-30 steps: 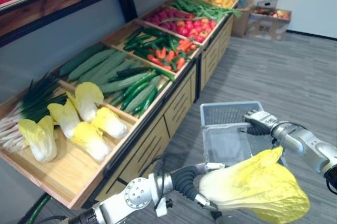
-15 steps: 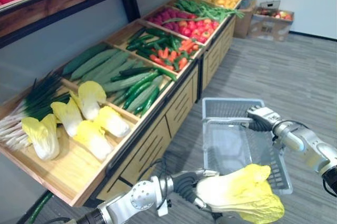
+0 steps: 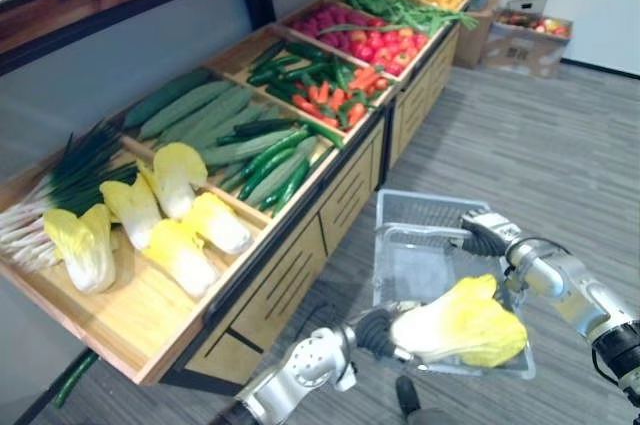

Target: Pick vegetable in the basket

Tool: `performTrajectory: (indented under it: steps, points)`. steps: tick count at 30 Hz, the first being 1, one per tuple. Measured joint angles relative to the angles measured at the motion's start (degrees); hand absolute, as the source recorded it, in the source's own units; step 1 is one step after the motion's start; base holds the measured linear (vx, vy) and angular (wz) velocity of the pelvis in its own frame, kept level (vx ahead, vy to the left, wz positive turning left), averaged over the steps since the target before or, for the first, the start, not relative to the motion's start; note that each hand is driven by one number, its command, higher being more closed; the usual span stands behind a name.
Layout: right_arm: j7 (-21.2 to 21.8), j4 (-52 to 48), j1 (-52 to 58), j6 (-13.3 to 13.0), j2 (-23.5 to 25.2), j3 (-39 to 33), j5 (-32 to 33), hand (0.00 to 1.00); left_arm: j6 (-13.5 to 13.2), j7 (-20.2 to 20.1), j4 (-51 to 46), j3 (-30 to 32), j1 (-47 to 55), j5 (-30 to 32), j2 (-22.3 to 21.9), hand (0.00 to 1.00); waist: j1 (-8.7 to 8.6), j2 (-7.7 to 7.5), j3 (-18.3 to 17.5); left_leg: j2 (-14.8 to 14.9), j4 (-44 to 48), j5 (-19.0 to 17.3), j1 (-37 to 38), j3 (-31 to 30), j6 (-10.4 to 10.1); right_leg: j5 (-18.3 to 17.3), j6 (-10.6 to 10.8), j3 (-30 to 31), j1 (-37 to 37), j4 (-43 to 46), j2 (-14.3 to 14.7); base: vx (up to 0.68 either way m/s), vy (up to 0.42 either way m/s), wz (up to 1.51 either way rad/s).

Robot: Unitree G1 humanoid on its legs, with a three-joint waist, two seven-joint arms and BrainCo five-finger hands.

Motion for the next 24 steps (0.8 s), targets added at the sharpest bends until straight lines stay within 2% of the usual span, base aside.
performTrajectory:
  steps: [8,9,12,15,24]
  points:
    - [1.3,2.3,0.1,1.1,1.8,-5.0,-0.2,1.00,3.0,4.5,5.6,3.3,-3.3,10.3,-6.6,1.00,-0.16,-0.21,1.5,-1.4,-0.3,-0.3,-0.3,-1.7,0.9,0.0,0.4,-0.3,0.0,-0.1,-1.2,-0.03,0.035,0.05]
    - [1.3,2.3,0.1,1.1,1.8,-5.6,-0.2,1.00,3.5,4.9,6.0,3.3,-3.9,11.5,-7.0,0.00,-0.25,-0.21,2.0,-1.5,-0.2,-0.4,-0.4,-1.8,1.0,0.0,0.4,-0.3,0.0,-0.1,-1.3,-0.05,0.025,0.06]
    - [2.1,2.3,0.1,1.3,1.8,-6.5,-0.2,1.00,4.1,6.0,7.8,4.1,-4.9,15.4,-8.2,0.00,-1.20,-0.06,2.5,-1.5,0.6,-0.8,-1.5,-2.8,1.4,0.1,0.6,-0.8,-0.2,-0.3,-1.5,-0.03,0.017,0.13]
    - [2.2,2.3,0.1,1.9,1.8,-6.6,-0.2,1.00,4.1,6.0,7.8,4.8,-5.1,17.7,-8.6,0.00,-1.35,-0.04,3.0,-1.4,1.0,-1.1,-1.6,-2.9,1.6,0.2,0.7,-0.6,-0.2,-0.5,-1.5,-0.01,0.016,-0.02]
    - [2.6,3.9,0.5,2.1,1.8,-8.7,-0.2,1.00,4.7,6.0,7.7,5.0,-6.7,19.5,-9.4,0.00,-1.29,0.40,3.7,-1.3,3.3,-2.8,-2.4,-3.6,2.2,0.5,1.2,-0.6,0.0,-1.0,-2.2,-0.01,0.027,0.01]
